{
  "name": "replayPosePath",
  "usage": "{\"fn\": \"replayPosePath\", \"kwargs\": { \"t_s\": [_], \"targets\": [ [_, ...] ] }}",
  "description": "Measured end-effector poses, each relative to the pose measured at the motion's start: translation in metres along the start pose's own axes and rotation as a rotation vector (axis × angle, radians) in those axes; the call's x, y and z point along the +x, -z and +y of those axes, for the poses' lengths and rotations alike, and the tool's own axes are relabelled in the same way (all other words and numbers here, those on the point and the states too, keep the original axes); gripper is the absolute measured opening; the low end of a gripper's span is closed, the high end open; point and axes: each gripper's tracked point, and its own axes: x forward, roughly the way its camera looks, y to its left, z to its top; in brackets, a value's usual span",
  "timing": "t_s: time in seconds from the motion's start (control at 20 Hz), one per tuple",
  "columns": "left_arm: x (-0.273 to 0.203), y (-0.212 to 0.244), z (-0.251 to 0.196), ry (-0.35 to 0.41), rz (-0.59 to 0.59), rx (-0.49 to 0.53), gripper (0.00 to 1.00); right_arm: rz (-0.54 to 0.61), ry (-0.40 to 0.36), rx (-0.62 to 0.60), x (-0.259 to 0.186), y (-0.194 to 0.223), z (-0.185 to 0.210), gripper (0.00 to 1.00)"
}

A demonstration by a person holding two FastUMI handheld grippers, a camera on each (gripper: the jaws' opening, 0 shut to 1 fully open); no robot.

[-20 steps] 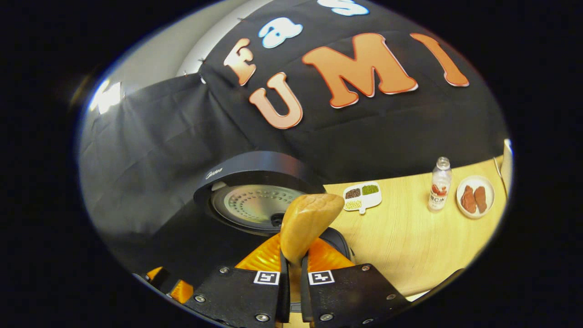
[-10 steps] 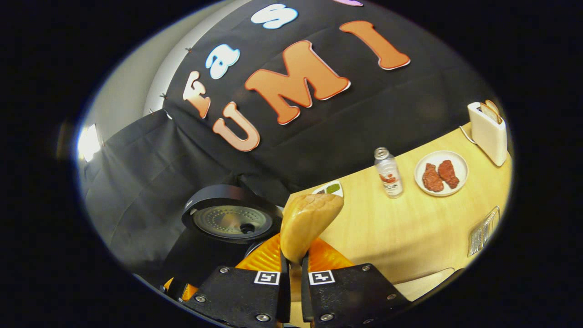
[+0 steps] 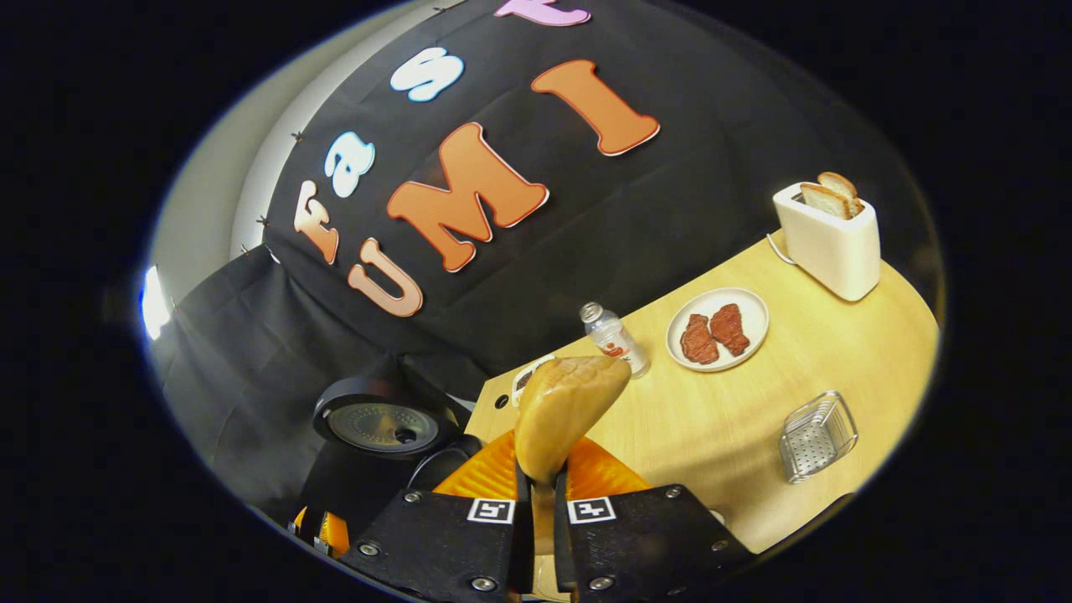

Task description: Close the left gripper, press the button to open the rice cooker; take a wooden spoon from the chopstick holder with the right hand, scoop a spoonful of rice and pour it into the rice cooker, then put the wooden spoon back into the chopstick holder.

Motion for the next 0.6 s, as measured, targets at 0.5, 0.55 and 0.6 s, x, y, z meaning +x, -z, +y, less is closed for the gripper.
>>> {"fn": "replayPosePath", "kwargs": {
  "t_s": [0.5, 0.55, 0.6],
  "targets": [
    [0.000, -0.024, -0.064, 0.075, -0.008, 0.017, 0.91, -0.106, 0.143, 0.060, -0.065, -0.045, -0.117, 0.09],
    [0.000, -0.026, -0.070, 0.081, -0.008, 0.017, 0.91, -0.120, 0.167, 0.064, -0.073, -0.049, -0.133, 0.09],
    [0.000, -0.028, -0.077, 0.087, -0.006, 0.017, 0.91, -0.134, 0.193, 0.069, -0.077, -0.052, -0.150, 0.09]
  ]
}}
